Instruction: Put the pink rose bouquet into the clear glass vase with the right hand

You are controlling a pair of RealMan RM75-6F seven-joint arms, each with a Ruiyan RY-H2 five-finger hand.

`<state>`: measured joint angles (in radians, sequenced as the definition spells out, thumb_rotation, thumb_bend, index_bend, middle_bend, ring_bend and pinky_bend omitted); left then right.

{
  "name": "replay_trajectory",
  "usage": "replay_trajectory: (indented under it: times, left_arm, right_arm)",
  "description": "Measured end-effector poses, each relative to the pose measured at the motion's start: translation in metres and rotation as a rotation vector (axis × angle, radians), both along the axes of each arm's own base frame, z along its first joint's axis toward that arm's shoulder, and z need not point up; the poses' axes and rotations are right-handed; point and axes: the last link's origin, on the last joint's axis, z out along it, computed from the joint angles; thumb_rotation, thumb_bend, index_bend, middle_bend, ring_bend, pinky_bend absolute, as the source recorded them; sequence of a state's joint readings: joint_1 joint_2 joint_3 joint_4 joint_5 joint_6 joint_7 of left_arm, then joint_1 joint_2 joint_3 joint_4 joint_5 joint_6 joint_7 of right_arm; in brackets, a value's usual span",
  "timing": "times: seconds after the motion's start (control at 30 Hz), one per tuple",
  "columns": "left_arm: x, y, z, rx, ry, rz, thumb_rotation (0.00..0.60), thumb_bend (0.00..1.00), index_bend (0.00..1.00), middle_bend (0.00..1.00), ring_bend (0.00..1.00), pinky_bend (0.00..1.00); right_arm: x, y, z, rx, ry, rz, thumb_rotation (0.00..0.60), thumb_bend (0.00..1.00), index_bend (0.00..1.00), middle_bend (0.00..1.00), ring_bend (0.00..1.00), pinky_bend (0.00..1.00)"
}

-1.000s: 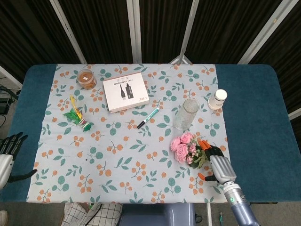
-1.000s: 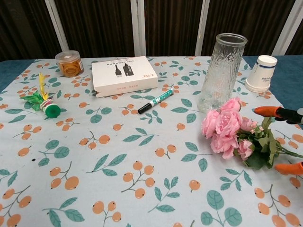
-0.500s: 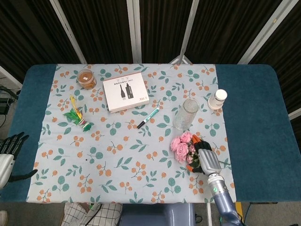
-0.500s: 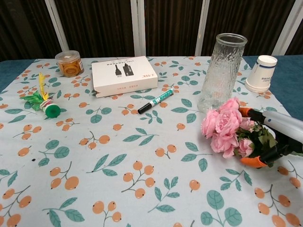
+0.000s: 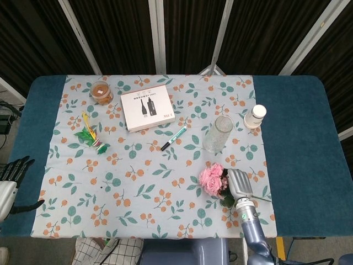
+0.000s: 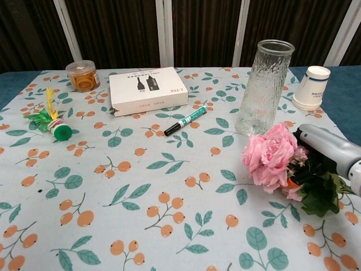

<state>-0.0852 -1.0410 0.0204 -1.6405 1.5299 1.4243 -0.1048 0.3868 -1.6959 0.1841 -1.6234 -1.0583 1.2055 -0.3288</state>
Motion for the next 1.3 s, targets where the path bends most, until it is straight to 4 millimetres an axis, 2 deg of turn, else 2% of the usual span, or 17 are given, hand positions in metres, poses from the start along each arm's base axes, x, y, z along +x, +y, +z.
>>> replay_trajectory:
  times: [0.13, 0.3, 0.53, 0.73, 0.93, 1.1, 1.3]
  left_arm:
    - [0.000, 0.000, 0.000, 0.000, -0.001, 0.001, 0.600, 0.00, 0.00, 0.00, 0.00, 0.00]
    - [0.001, 0.000, 0.000, -0.001, -0.003, 0.001, 0.600, 0.00, 0.00, 0.00, 0.00, 0.00]
    - [0.001, -0.001, -0.001, -0.002, -0.007, 0.002, 0.600, 0.00, 0.00, 0.00, 0.00, 0.00]
    - [0.002, -0.001, -0.002, -0.003, -0.016, 0.001, 0.600, 0.00, 0.00, 0.00, 0.00, 0.00]
    - [0.003, -0.001, -0.002, -0.001, -0.027, -0.008, 0.600, 0.00, 0.00, 0.00, 0.00, 0.00]
    - [0.003, -0.001, -0.002, -0.001, -0.032, -0.007, 0.600, 0.00, 0.00, 0.00, 0.00, 0.00]
    - [0.002, 0.000, -0.003, -0.005, -0.037, -0.002, 0.600, 0.00, 0.00, 0.00, 0.00, 0.00]
  right_arm:
    - [0.003, 0.000, 0.009, -0.029, -0.023, 0.012, 0.600, 0.27, 0.63, 0.68, 0.64, 0.42]
    - [0.008, -0.005, 0.035, -0.088, -0.061, 0.032, 0.600, 0.27, 0.63, 0.68, 0.64, 0.42]
    - [0.021, -0.028, 0.094, -0.229, -0.187, 0.022, 0.600, 0.27, 0.63, 0.68, 0.64, 0.42]
    - [0.039, -0.057, 0.152, -0.366, -0.401, -0.021, 0.600, 0.27, 0.62, 0.68, 0.61, 0.42]
    - [0.062, -0.083, 0.199, -0.505, -0.669, -0.016, 0.600, 0.27, 0.56, 0.68, 0.56, 0.42]
    - [0.083, -0.104, 0.217, -0.583, -0.915, 0.012, 0.600, 0.27, 0.54, 0.67, 0.54, 0.42]
    - [0.097, -0.131, 0.210, -0.628, -1.103, 0.016, 0.600, 0.27, 0.53, 0.66, 0.54, 0.42]
